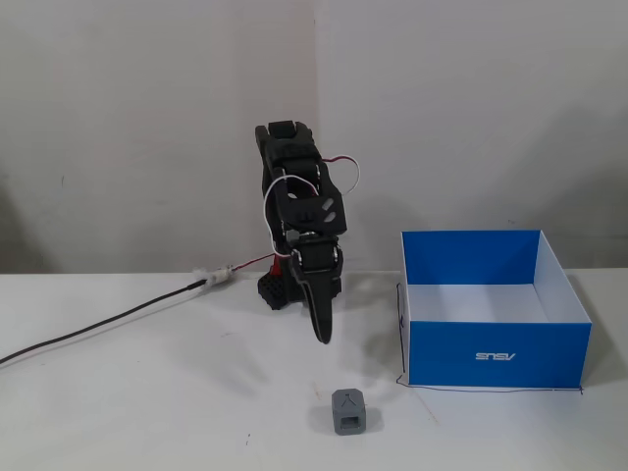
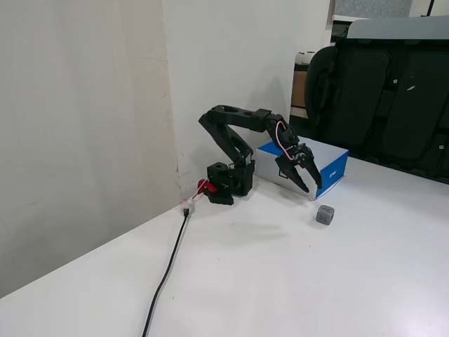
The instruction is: Pick the gray block and keep it in the box.
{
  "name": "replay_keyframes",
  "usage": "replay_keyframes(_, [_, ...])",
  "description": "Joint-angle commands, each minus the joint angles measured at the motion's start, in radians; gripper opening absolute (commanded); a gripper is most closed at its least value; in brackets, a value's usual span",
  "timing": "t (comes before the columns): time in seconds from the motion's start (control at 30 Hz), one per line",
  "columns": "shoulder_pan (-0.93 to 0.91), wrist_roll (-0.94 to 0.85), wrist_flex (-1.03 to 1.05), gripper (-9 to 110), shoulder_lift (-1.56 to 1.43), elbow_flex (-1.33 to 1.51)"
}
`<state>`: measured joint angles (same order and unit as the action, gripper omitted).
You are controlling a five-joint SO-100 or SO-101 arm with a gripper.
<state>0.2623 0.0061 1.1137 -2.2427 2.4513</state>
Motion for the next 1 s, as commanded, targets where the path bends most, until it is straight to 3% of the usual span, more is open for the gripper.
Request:
replay_keyframes(0.0, [0.029,0.029,-0.034,20,0.021,-0.074])
replay_keyframes(0.2, [0.075,0.089,-0.072,29,0.23,-0.127])
replay_keyframes(0.47, [0.043,0.138,-0.009,29,0.615,-0.368])
replay_keyframes(0.8, [0.069,0.143,0.015,29,0.807,-0.529])
replay_keyframes(0.97, [0.074,0.143,-0.003,21,0.877,-0.557])
